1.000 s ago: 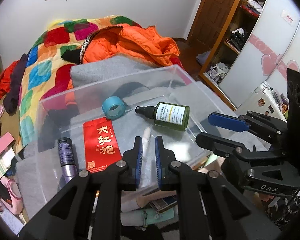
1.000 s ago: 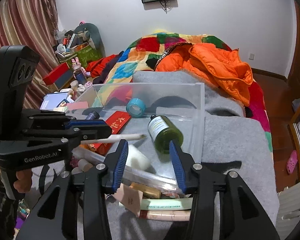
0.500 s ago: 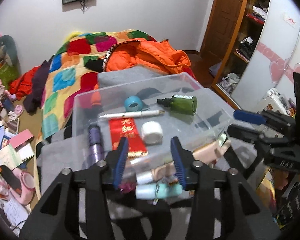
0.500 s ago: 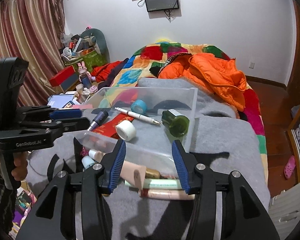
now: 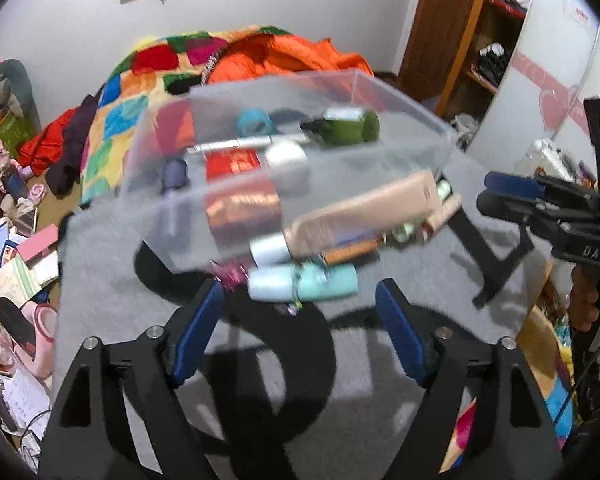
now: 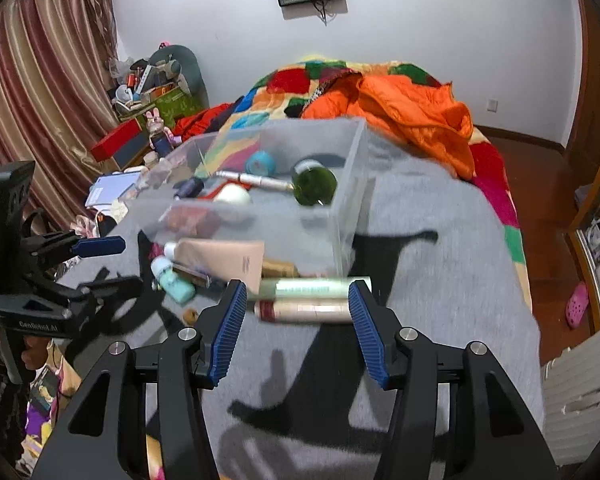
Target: Organize objects
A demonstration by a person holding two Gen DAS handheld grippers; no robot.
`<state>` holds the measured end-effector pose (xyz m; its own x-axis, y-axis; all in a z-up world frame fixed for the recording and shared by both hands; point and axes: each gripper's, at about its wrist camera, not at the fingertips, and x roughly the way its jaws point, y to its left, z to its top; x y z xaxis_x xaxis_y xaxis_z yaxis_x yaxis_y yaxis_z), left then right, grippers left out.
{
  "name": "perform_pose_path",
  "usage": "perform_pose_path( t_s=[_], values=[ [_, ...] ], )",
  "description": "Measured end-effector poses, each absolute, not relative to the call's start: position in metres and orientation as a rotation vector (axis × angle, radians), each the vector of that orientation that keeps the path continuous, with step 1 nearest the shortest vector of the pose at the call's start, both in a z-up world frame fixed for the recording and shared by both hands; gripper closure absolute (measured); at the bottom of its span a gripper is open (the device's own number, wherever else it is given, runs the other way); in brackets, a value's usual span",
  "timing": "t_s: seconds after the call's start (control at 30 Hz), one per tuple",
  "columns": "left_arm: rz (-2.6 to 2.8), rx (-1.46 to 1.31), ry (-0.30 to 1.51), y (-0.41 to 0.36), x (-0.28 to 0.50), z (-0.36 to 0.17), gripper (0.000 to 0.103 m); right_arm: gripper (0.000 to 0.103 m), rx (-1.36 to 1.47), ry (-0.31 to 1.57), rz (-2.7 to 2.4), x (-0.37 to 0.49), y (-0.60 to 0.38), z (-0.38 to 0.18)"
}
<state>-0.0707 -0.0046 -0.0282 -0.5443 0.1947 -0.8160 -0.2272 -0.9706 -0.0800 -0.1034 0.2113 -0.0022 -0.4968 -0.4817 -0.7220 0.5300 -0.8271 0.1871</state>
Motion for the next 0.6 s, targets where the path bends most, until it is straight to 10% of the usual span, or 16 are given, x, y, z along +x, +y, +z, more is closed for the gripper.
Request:
perform_pose_path(
  t_s=[0.33,0.6],
  values=[
    [2.521,-1.476,0.080,0.013,-0.090,-0.056,0.020,0.052,1.154,0.067,-2.283,-0.099,0.220,-0.019],
    [2.566,-1.481,0.046,0.012,-0.095,-0.064,0.020,0.028,1.182,0.126,-2.310,-0.103,0.206,-0.033]
  ],
)
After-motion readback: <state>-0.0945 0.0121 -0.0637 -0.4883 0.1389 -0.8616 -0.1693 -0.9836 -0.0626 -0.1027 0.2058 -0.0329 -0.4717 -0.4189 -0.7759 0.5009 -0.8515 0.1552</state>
